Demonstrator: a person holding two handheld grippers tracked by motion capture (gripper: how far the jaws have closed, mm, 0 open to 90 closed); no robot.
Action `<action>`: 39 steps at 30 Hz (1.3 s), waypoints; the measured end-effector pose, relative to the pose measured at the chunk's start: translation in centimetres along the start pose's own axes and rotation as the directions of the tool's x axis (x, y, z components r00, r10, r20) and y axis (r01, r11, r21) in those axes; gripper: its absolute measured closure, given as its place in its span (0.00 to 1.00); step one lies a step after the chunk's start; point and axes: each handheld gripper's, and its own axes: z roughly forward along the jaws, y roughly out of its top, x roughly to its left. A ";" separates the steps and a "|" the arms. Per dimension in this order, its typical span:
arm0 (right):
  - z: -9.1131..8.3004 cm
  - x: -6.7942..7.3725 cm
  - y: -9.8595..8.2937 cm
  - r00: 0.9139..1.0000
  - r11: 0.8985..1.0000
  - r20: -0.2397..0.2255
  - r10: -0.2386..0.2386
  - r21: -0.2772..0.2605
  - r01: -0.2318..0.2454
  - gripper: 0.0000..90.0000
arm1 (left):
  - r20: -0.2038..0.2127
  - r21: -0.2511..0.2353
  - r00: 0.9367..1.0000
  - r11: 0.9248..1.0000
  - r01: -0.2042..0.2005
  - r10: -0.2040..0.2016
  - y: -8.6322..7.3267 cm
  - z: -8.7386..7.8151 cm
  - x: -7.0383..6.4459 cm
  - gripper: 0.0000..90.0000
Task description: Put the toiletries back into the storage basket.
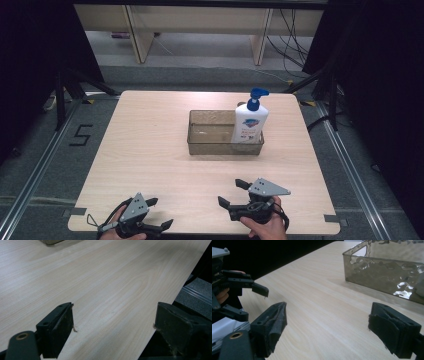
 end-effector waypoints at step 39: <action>-1.8 1.4 -2.6 0.999 0.998 0.004 -0.034 0.053 0.034 0.17 | 0.001 -0.021 1.000 1.000 0.002 -0.002 0.0 0.1 -0.1 0.16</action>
